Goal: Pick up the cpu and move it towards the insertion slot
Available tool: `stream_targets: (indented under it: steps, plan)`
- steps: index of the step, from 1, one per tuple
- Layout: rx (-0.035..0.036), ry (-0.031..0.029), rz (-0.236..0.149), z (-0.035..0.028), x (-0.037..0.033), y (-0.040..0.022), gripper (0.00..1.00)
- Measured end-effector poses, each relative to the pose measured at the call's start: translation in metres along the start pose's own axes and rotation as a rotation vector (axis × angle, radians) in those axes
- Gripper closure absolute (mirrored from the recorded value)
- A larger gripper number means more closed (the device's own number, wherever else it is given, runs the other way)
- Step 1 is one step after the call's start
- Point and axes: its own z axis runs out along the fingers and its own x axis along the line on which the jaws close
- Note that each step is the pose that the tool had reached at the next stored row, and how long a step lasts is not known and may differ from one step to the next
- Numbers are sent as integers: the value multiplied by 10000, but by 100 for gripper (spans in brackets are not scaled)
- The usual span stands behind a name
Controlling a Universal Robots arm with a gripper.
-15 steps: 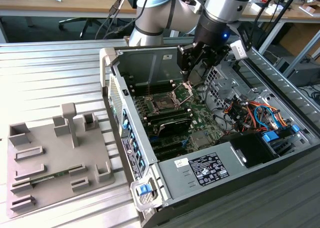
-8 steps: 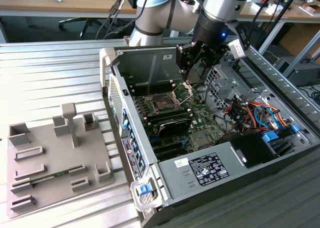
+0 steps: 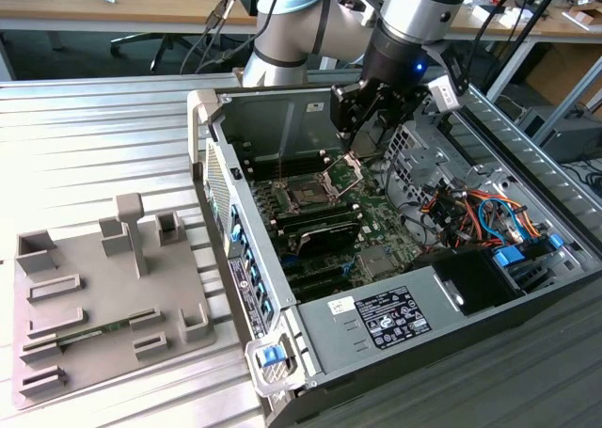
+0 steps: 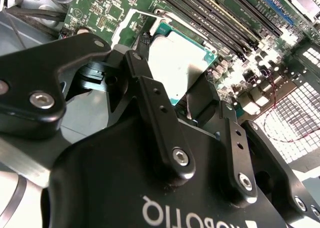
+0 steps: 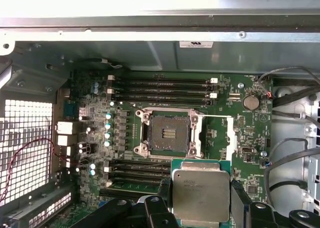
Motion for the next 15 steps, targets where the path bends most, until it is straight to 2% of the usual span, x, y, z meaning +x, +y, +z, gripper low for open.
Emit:
stream_targets:
  steps: [15]
  plan:
    - [0,0,0,49,-1,17,45]
